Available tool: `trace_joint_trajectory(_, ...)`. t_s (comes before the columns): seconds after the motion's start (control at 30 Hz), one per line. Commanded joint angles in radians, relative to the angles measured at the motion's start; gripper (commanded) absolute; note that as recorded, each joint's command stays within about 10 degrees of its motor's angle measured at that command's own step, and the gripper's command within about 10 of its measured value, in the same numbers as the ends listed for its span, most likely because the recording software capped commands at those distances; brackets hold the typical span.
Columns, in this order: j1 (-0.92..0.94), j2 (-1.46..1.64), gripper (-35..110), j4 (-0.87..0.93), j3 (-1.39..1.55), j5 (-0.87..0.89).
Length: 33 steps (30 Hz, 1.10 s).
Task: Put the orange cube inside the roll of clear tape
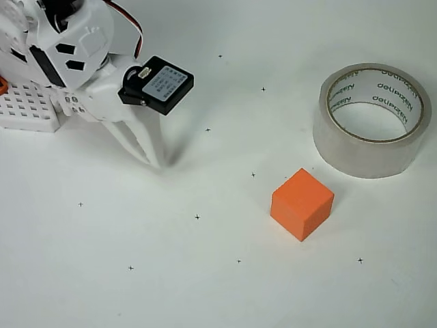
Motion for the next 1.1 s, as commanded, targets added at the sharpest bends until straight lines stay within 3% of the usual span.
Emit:
trace_joint_trajectory(0.0, -0.066, 0.023, 2, -0.1, -0.02, 0.015)
trace_joint_trajectory(0.23, -0.086, -0.002, 2, -0.144, -0.083, 0.078)
trace_joint_trajectory(0.77, -0.072, -0.908, 8, -0.247, -0.535, 0.006)
trace_joint_trajectory(1.07, -0.097, -1.069, 13, -0.249, -0.78, -0.026)
